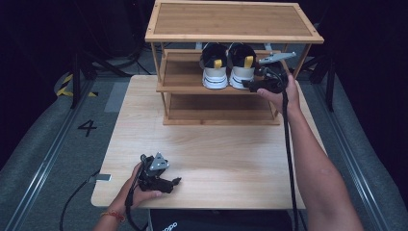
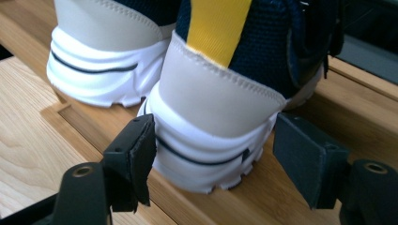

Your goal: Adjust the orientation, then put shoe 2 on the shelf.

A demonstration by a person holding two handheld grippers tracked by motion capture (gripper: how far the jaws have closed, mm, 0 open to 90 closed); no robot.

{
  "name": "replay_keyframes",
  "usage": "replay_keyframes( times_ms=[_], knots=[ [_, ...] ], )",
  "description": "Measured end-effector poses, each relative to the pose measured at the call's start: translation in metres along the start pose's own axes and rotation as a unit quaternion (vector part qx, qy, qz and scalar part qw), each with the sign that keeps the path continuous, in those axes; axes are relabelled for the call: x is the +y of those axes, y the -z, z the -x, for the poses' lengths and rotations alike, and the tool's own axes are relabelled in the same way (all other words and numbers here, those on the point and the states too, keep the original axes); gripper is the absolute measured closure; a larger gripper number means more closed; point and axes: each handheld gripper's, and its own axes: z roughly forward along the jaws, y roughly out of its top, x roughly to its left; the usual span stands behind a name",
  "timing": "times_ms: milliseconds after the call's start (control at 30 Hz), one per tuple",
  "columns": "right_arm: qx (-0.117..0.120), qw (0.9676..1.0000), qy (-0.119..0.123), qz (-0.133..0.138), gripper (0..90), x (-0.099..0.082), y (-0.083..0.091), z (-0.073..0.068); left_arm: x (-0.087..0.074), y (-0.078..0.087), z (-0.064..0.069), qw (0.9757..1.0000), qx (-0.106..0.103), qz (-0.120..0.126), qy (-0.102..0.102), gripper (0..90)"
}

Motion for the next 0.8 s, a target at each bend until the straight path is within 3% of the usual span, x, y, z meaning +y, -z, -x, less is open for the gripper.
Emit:
replay_keyframes(
  times_ms=[67, 100, 267, 500, 800],
  knots=[
    [0.002, 1.0, 0.002, 0.004, 30.6, -0.002, 0.003, -0.001, 0.0, 0.0, 0.0, 1.0, 0.0, 0.0, 0.0, 16.4],
    [0.017, 0.9998, 0.007, 0.01, 29.6, -0.007, 0.01, -0.003, 0.0, 0.0, 0.0, 1.0, 0.0, 0.001, 0.003, 16.4],
    [0.02, 0.999, 0.041, 0.0, 28.2, -0.018, 0.026, -0.009, 0.0, 0.0, 0.0, 1.0, 0.0, 0.0, 0.002, 16.3],
    [0.022, 0.9975, 0.066, -0.004, 27.9, -0.032, 0.047, -0.018, 0.0, 0.0, 0.0, 1.0, 0.0, 0.0, 0.0, 16.3],
    [0.024, 0.9912, 0.117, -0.056, 28.5, -0.07, 0.067, -0.035, 0.0, 0.0, 0.0, 1.0, 0.0, -0.001, -0.001, 16.2]
  ],
)
